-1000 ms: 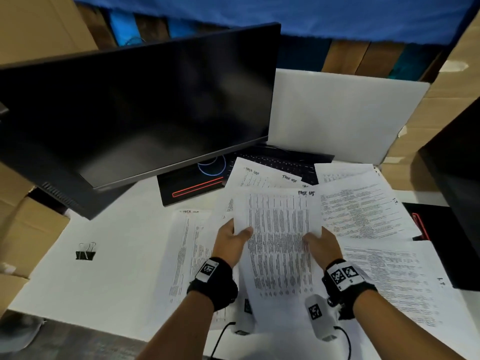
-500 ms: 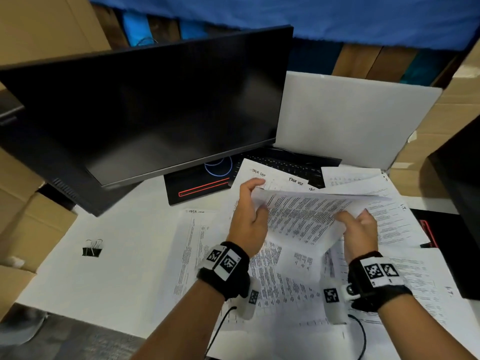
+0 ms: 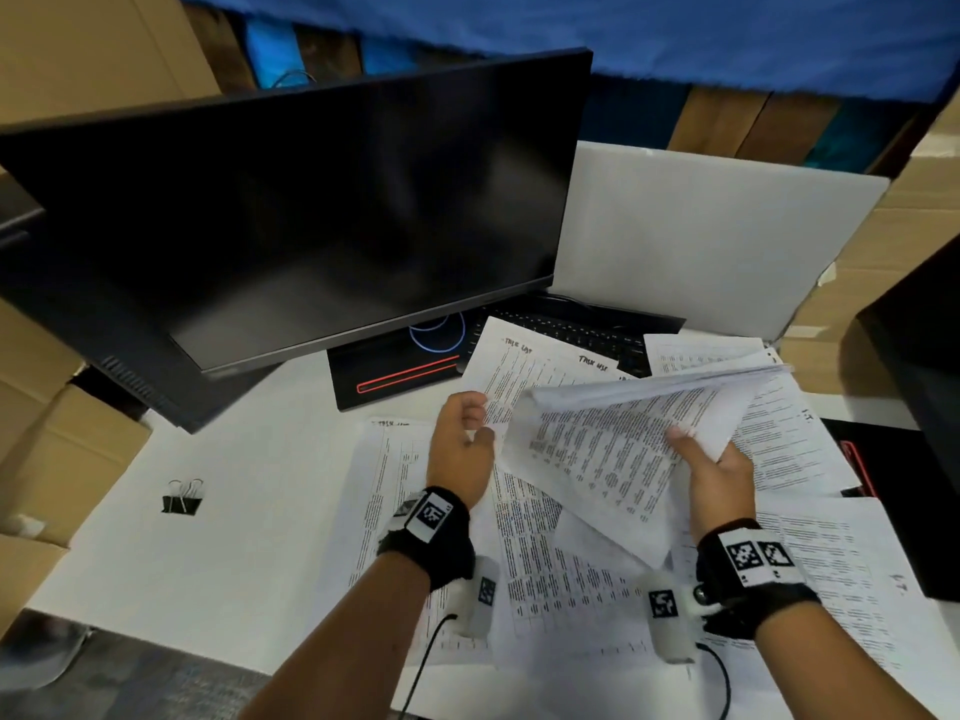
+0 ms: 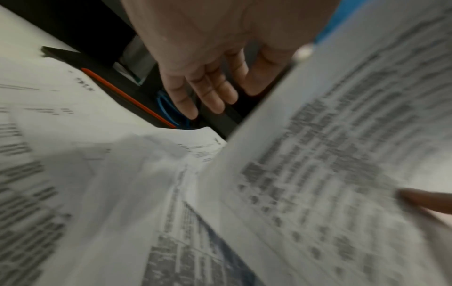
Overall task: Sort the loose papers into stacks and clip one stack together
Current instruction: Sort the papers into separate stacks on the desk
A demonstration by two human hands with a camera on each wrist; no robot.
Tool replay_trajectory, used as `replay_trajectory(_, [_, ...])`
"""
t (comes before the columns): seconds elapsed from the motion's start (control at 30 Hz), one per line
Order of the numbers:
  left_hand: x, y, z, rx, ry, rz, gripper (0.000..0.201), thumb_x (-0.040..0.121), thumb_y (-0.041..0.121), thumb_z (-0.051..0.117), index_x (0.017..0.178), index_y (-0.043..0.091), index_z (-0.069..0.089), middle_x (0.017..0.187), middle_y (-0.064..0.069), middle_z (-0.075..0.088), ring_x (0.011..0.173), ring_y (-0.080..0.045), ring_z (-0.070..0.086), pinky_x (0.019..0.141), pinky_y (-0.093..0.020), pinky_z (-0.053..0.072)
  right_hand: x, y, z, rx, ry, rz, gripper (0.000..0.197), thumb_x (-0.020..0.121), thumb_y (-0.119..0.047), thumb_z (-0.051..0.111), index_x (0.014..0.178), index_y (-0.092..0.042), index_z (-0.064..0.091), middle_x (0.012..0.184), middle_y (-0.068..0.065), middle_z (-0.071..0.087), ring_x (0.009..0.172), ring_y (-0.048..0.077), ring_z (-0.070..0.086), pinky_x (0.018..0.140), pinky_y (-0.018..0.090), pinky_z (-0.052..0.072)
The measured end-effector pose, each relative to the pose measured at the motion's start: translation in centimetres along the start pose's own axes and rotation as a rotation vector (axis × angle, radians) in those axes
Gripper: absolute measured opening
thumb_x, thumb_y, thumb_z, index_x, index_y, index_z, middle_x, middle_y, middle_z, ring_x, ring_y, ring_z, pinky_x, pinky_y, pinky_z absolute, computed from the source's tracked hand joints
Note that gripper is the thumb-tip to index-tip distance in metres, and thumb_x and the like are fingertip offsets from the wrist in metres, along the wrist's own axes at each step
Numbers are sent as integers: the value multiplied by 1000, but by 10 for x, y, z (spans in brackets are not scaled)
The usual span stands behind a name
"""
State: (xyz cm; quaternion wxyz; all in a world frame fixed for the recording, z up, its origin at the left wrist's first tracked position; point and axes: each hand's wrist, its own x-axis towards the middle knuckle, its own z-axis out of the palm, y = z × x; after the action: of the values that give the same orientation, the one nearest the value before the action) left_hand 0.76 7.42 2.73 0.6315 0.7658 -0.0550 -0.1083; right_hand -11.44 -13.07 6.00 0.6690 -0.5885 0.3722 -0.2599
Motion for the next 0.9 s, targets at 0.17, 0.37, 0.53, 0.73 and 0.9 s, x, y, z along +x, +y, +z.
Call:
replay_trajectory(0.17, [30, -36, -24, 314, 46, -271, 26, 87, 4, 51, 108, 17, 60, 114, -5, 64, 105, -23, 59, 83, -20, 41, 18, -6, -26, 9, 108, -50, 19, 86, -11, 67, 94, -27, 69, 101, -15, 68, 98, 4, 63, 92, 28, 45])
replay_trajectory(0.37, [38, -55, -20, 479, -129, -310, 39, 84, 7, 53, 120, 16, 62, 115, 0, 63, 113, -22, 57, 90, -23, 40, 25, -6, -47, -23, 167, -44, 16, 85, -12, 69, 89, -27, 66, 99, -15, 66, 103, 16, 62, 98, 33, 44])
replay_trajectory(0.53, [40, -54, -12, 478, -132, -240, 40, 83, 4, 57, 121, 14, 61, 111, -5, 61, 105, -21, 59, 84, -21, 39, 26, -2, -55, -69, 138, -73, 31, 86, -14, 68, 115, -22, 64, 114, -4, 67, 110, 16, 61, 103, 37, 42])
replay_trajectory(0.73, [44, -52, -6, 593, -153, -196, 37, 85, 9, 58, 121, 17, 61, 123, -10, 53, 85, -15, 56, 75, -22, 42, 30, 4, -62, -154, 150, -52, 25, 86, -15, 68, 109, -26, 65, 114, -3, 65, 111, 20, 60, 106, 42, 40])
replay_trajectory(0.9, [43, -49, -4, 681, -154, -205, 46, 86, 11, 57, 132, 18, 53, 132, -8, 41, 108, -24, 57, 90, -33, 50, 30, 7, -65, -180, 158, -44, 35, 86, -15, 68, 121, -17, 62, 114, -3, 65, 110, 20, 60, 106, 43, 41])
